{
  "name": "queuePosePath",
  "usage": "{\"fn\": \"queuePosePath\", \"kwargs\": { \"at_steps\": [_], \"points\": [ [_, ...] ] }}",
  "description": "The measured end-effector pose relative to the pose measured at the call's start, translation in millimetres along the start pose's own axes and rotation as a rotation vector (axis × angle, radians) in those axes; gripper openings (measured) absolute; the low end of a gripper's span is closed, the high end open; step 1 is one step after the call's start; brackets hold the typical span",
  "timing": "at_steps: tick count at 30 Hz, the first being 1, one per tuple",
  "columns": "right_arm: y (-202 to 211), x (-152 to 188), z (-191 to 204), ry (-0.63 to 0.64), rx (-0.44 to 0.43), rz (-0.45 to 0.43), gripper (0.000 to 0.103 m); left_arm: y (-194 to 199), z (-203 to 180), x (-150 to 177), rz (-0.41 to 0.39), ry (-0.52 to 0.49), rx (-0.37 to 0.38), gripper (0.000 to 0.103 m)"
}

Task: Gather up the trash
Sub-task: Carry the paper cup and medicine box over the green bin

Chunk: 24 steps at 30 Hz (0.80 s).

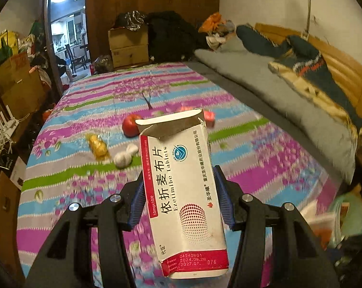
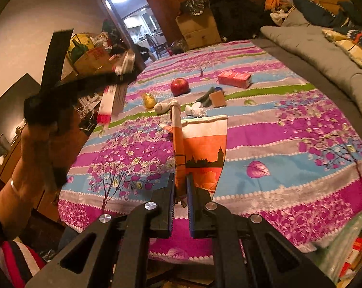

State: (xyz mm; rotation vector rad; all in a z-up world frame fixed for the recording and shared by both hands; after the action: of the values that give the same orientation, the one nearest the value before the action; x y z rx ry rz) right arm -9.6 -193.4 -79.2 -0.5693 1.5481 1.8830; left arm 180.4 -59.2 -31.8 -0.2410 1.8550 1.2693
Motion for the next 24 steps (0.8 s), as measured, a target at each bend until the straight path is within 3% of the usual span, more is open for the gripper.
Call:
{"fn": "queuePosePath", "kwargs": {
  "at_steps": [11,17,24],
  "points": [
    [54,24,-41,-0.092,0.157,-0.030,0.010,-7,-62,42,0.103,-0.080,-0.022,0.050],
    [95,20,-77,-0.141,0.261,-0.085,0.010,-7,-104,32,0.096,-0.149,0.008,0.050],
    [153,20,-131,-0.217,0.396,-0.145,0.010,-8,-172,9,0.069,-0.240,0.092,0.050]
  ]
}}
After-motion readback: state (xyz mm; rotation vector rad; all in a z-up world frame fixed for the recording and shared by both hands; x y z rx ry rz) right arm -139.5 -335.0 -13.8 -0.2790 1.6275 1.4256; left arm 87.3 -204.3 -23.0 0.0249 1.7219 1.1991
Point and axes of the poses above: each gripper's, at about its wrist camera, not at the fingertips, and y roughly against the way its jaws point, z to its left, x to its underside, the point moved 5 cm from there along -y, roughly the way its jaws point, and after that the axes turned 11 degrees about x, right-handed, at the moved point
